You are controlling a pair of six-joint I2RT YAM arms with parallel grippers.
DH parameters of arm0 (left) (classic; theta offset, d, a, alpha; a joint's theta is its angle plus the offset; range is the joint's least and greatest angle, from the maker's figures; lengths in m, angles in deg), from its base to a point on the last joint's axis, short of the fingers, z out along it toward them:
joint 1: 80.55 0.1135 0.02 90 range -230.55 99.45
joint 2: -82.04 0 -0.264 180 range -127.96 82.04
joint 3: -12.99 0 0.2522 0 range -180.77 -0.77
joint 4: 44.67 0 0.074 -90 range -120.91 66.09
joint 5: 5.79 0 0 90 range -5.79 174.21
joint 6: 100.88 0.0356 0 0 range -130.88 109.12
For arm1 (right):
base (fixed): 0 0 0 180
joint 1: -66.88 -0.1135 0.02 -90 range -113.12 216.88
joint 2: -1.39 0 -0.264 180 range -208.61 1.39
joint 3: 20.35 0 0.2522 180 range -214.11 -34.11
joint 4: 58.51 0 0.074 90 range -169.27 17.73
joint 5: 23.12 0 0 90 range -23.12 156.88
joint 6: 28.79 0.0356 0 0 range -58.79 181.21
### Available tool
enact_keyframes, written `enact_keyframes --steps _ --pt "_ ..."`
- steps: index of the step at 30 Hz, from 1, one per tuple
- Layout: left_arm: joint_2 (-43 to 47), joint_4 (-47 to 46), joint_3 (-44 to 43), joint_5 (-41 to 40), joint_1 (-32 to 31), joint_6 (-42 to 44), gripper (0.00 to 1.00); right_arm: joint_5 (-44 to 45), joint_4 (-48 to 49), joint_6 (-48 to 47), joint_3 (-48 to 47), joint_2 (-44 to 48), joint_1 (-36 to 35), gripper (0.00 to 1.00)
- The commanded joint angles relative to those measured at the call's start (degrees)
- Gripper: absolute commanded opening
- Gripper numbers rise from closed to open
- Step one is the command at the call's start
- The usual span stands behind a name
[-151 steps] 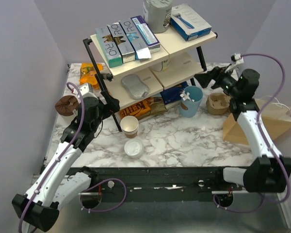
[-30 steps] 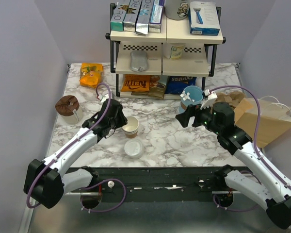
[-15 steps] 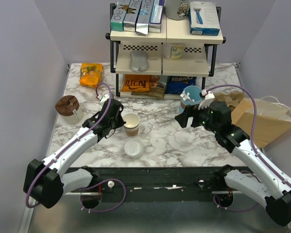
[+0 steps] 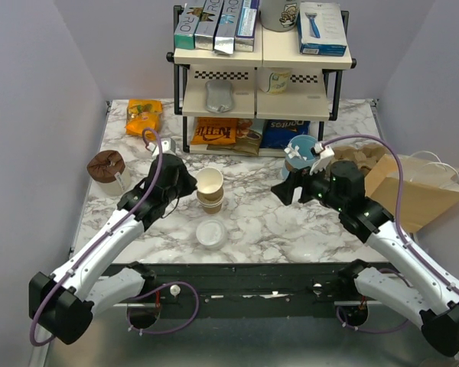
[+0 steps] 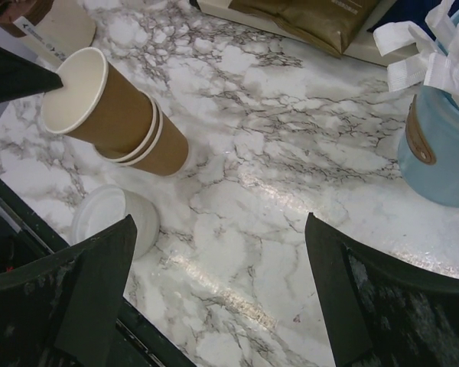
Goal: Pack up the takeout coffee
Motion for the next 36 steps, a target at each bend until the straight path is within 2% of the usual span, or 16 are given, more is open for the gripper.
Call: enact_keyframes --steps 1,7,10,14,22,28,30,32,34,35,36 --pt "4.05 -0.92 -3.96 1.69 -0.3 2.58 0.0 1.39 2.38 2.4 0.23 2.77 -0.41 1.0" --pt "1.52 -7.59 -8.0 7.32 -3.63 7.42 0.0 15.26 0.98 10.84 1.19 13.66 -0.41 1.0" --pt "-3.23 -10.05 -10.2 7.75 -8.99 9.26 0.0 19.76 0.1 11.29 3.12 20.34 -0.33 1.0" --pt "-10.78 -9.71 -13.63 6.27 -15.06 11.55 0.0 21.62 -3.15 11.55 4.53 25.62 -0.33 1.0" --pt "-28.1 -13.84 -18.28 2.13 -23.5 11.99 0.0 20.92 -6.76 10.76 3.92 23.35 -0.33 1.0" --pt "-36.63 -15.85 -20.32 5.03 -24.47 10.77 0.0 22.05 -10.36 9.79 2.25 20.27 -0.41 1.0" --pt "-37.51 -15.95 -20.41 4.59 -24.56 10.41 0.08 22.76 -10.89 9.62 2.6 20.01 -0.33 1.0" --pt "-37.6 -15.86 -20.5 4.59 -24.56 10.67 0.32 22.68 -10.98 9.62 3.13 19.57 -0.33 1.0" --pt "-37.17 -16.38 -19.71 6.51 -24.65 11.38 0.42 22.68 -11.24 9.18 3.13 19.48 -0.33 1.0" --pt "-36.9 -17.52 -19.27 7.22 -24.65 11.55 0.55 22.41 -11.5 9.0 2.87 19.3 -0.33 1.0" --pt "-36.12 -17.7 -18.83 7.66 -24.56 11.55 0.58 22.41 -11.77 9.0 2.52 19.21 -0.33 1.0"
